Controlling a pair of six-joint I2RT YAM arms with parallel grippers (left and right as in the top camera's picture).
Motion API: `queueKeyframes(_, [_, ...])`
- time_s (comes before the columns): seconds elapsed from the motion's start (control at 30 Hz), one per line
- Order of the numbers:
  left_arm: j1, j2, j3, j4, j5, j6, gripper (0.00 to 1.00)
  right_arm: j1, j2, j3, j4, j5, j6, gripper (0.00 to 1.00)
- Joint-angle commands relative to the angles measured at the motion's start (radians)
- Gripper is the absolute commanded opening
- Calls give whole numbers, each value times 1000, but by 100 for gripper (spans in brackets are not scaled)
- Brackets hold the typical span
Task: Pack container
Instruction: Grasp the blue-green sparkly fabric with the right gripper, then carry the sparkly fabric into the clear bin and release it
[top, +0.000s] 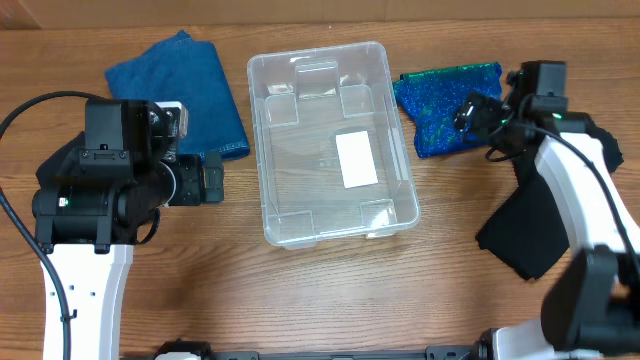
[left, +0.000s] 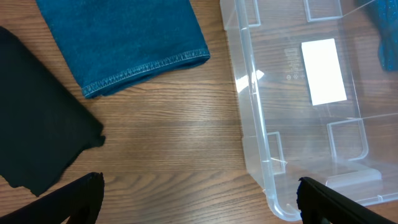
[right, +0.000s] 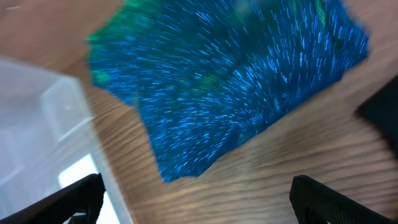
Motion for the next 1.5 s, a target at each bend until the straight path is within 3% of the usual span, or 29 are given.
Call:
queueKeyframes(0.0, [-6,2,26,3,14,18,100,-30,107,17,37,27,240,100])
queueKeyframes(0.13, [-6,3,26,13,14,18,100,-52,168,17,146,-21,262,100])
queueKeyframes(0.57, [-6,3,26,31,14,18,100,-54,363,15,205,-14,347,100])
queueKeyframes(0.63, [-6,3,26,30,14,18,100,-54,370,15,222,-14,347,86])
queueKeyframes(0.77, [-6,3,26,35,14,18,100,-54,370,15,241,-20,347,32])
queueKeyframes(0.87, [-6,3,26,34,14,18,100,-54,366,23,245,-93,294,10])
queueKeyframes(0.97, [-6,3,26,34,14,18,100,-54,322,52,233,-149,198,8])
queueKeyframes(1.03, [-6,3,26,34,14,18,100,-51,223,88,203,-153,129,4])
queueKeyframes(1.3, [-6,3,26,34,14,18,100,47,-206,303,14,-137,-126,4])
queueKeyframes(1.47, [-6,3,26,34,14,18,100,289,-275,318,-23,-148,-447,4])
